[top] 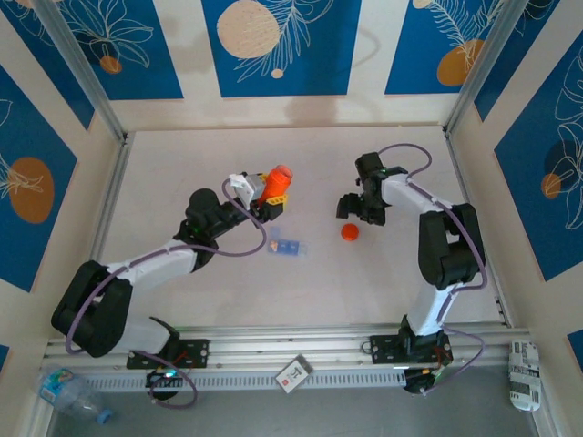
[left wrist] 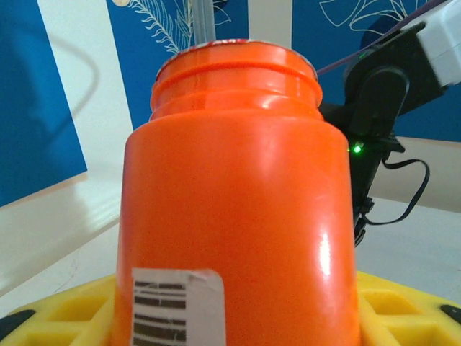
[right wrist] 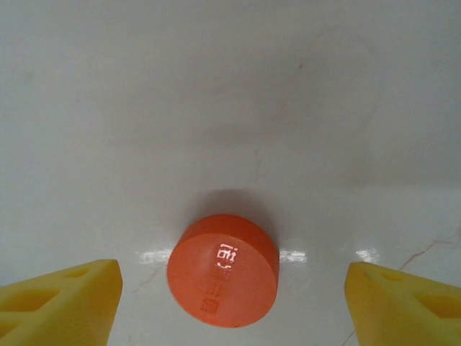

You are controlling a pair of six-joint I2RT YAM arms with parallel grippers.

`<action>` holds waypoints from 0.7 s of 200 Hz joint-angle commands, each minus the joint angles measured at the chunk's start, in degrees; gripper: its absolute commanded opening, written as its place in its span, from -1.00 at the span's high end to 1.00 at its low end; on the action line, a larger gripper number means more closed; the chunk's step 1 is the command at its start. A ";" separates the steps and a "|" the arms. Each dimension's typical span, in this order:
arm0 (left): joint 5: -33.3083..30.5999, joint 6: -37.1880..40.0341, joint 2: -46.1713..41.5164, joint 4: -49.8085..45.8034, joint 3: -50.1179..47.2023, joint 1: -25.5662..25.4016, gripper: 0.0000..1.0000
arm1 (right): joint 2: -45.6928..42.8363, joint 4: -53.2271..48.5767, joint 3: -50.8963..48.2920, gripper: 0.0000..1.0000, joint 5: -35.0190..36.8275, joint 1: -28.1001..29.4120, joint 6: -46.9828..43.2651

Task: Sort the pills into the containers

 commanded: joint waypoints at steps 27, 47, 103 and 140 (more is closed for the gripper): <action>1.10 2.57 -4.13 -0.63 -1.45 0.61 1.00 | 2.50 -1.32 1.59 -0.63 1.88 2.62 -0.87; 1.86 3.46 -4.63 -1.93 -1.58 0.87 1.00 | 3.14 -1.68 1.52 -0.63 3.17 4.09 -0.61; 2.41 2.59 -4.43 -2.15 -2.17 1.41 1.00 | 4.53 -1.11 -0.37 -0.57 6.48 6.26 -0.28; 2.91 2.12 -4.66 -2.15 -2.28 1.52 1.00 | 4.98 -0.85 -1.16 -0.46 6.86 6.55 -0.52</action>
